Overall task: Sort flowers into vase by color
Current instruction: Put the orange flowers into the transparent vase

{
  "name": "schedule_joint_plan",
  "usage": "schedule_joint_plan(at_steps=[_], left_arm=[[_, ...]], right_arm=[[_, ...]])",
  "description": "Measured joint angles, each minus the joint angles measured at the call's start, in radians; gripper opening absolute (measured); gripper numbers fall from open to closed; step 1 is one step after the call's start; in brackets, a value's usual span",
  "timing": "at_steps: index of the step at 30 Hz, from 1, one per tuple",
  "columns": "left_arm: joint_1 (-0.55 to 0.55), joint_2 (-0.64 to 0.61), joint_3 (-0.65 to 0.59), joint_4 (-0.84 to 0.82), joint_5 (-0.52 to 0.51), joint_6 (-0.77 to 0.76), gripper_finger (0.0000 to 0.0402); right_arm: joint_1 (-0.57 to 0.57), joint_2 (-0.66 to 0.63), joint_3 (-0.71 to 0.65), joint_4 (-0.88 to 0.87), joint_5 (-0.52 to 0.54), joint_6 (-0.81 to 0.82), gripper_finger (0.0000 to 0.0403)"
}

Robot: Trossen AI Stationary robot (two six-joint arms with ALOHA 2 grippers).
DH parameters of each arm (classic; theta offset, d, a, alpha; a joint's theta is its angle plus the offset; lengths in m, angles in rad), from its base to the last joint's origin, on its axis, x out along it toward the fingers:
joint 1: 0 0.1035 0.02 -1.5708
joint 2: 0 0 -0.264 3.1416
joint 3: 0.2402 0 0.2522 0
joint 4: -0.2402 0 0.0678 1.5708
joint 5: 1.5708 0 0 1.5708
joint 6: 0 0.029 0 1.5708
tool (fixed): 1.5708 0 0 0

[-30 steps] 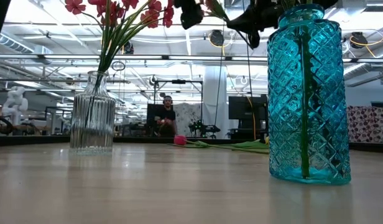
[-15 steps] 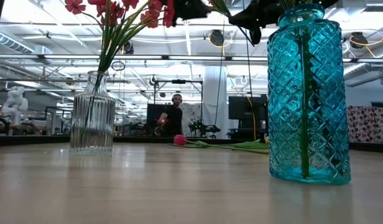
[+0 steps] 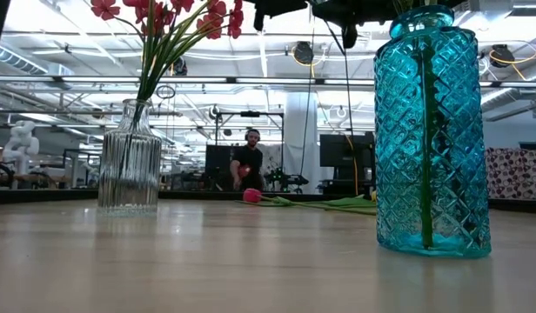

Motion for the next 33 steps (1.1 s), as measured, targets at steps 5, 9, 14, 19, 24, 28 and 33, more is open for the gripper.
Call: schedule_joint_plan(at_steps=[5,9,14,19,24,28,33], left_arm=[[0.000,0.001,0.000,0.046,0.032,-0.025,0.0095],[-0.003,0.009,0.000,0.054,0.024,-0.028,0.0116],[-0.008,0.023,0.000,0.073,0.020,-0.060,0.0155],[-0.020,0.023,0.000,0.065,0.011,-0.053,0.0177],[-0.025,0.023,0.000,0.056,0.012,-0.053,0.0178],[-0.024,0.023,0.000,0.037,-0.008,-0.051,0.0179],[-0.022,0.025,0.000,0.050,-0.065,-0.043,0.0179]], right_arm=[[0.007,0.005,0.000,0.003,0.001,-0.007,0.0004],[0.021,0.008,0.000,-0.002,0.005,-0.019,0.0004],[0.037,0.008,-0.001,-0.001,0.041,-0.037,0.0004],[0.032,-0.002,-0.001,0.004,0.077,-0.063,0.0004],[0.031,-0.018,-0.001,0.015,0.078,-0.082,0.0004],[0.031,-0.031,-0.001,0.026,0.076,-0.082,0.0004],[0.043,-0.031,0.000,0.020,0.069,-0.083,0.0004]])
